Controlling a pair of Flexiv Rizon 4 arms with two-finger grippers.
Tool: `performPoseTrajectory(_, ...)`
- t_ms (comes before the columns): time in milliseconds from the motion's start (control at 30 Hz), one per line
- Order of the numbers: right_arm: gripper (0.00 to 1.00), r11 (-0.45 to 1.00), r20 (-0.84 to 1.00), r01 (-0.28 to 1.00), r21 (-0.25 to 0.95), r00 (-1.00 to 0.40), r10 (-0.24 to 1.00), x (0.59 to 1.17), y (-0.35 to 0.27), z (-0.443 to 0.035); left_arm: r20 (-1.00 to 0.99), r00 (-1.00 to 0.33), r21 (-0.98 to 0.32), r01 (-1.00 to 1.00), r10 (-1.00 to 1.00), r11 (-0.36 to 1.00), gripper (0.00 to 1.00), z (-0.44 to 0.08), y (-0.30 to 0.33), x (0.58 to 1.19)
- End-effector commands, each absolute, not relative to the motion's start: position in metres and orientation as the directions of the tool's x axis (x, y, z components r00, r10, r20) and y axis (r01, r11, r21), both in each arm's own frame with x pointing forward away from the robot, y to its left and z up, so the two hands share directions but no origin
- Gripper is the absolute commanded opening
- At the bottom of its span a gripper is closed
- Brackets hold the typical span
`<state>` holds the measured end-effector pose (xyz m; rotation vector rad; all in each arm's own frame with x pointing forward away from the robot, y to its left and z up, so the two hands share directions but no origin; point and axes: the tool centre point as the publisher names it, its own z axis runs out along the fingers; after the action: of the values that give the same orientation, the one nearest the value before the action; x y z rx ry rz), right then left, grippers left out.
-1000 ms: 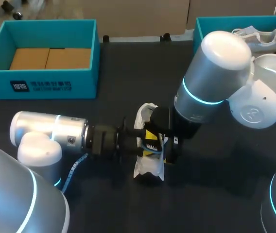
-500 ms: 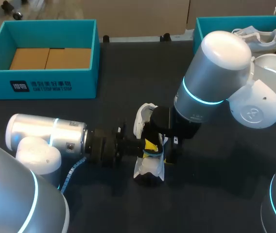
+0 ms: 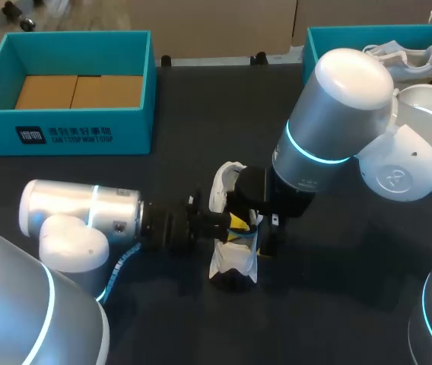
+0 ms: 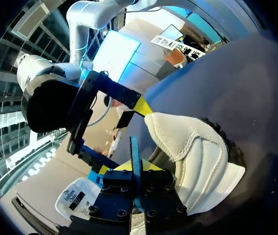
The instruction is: Take the shoe out of the shoebox, open the shoe tongue, remove and reinsert the insole, then place the shoe into the shoebox
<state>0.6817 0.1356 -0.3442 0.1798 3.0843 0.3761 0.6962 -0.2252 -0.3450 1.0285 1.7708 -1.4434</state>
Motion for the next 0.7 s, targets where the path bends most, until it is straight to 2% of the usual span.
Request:
performPoseTrajectory(33, 1.0, 0.964, -0.016, 0.11, 0.242, -0.993, 0.118, 0.681, 0.136, -0.346, -0.838, -0.517, -0.509, 0.856, 0.175, 0.091, 0.37, -0.341, -0.221, 0.692)
performPoseTrajectory(67, 1.0, 0.964, -0.016, 0.11, 0.242, -0.993, 0.118, 0.681, 0.136, -0.346, -0.837, -0.518, -0.511, 0.855, 0.173, 0.088, 0.48, -0.338, -0.219, 0.689)
performPoseTrajectory(167, 1.0, 0.964, -0.016, 0.11, 0.242, -0.993, 0.118, 0.681, 0.136, -0.346, -0.838, -0.522, -0.517, 0.853, 0.159, 0.072, 0.56, -0.331, -0.213, 0.681)
performPoseTrajectory(233, 1.0, 0.964, -0.016, 0.11, 0.242, -0.993, 0.118, 0.681, 0.136, -0.346, -0.841, -0.517, -0.514, 0.855, 0.157, 0.063, 0.54, -0.328, -0.21, 0.678)
performPoseTrajectory(333, 1.0, 0.964, -0.016, 0.11, 0.242, -0.993, 0.118, 0.681, 0.136, -0.346, -0.847, -0.507, -0.507, 0.861, 0.158, 0.048, 0.46, -0.322, -0.209, 0.673)
performPoseTrajectory(467, 1.0, 0.964, -0.016, 0.11, 0.242, -0.993, 0.118, 0.681, 0.136, -0.346, -0.855, -0.493, -0.495, 0.868, 0.16, 0.031, 0.24, -0.318, -0.212, 0.669)
performPoseTrajectory(500, 1.0, 0.964, -0.016, 0.11, 0.242, -0.993, 0.118, 0.681, 0.136, -0.346, -0.856, -0.49, -0.493, 0.87, 0.162, 0.028, 0.04, -0.317, -0.213, 0.668)
performPoseTrajectory(533, 1.0, 0.964, -0.016, 0.11, 0.242, -0.993, 0.118, 0.681, 0.136, -0.346, -0.858, -0.487, -0.489, 0.872, 0.165, 0.028, 0.0, -0.317, -0.214, 0.668)
performPoseTrajectory(700, 1.0, 0.964, -0.016, 0.11, 0.242, -0.993, 0.118, 0.681, 0.136, -0.346, -0.862, -0.467, -0.467, 0.883, 0.195, 0.053, 0.0, -0.326, -0.219, 0.672)
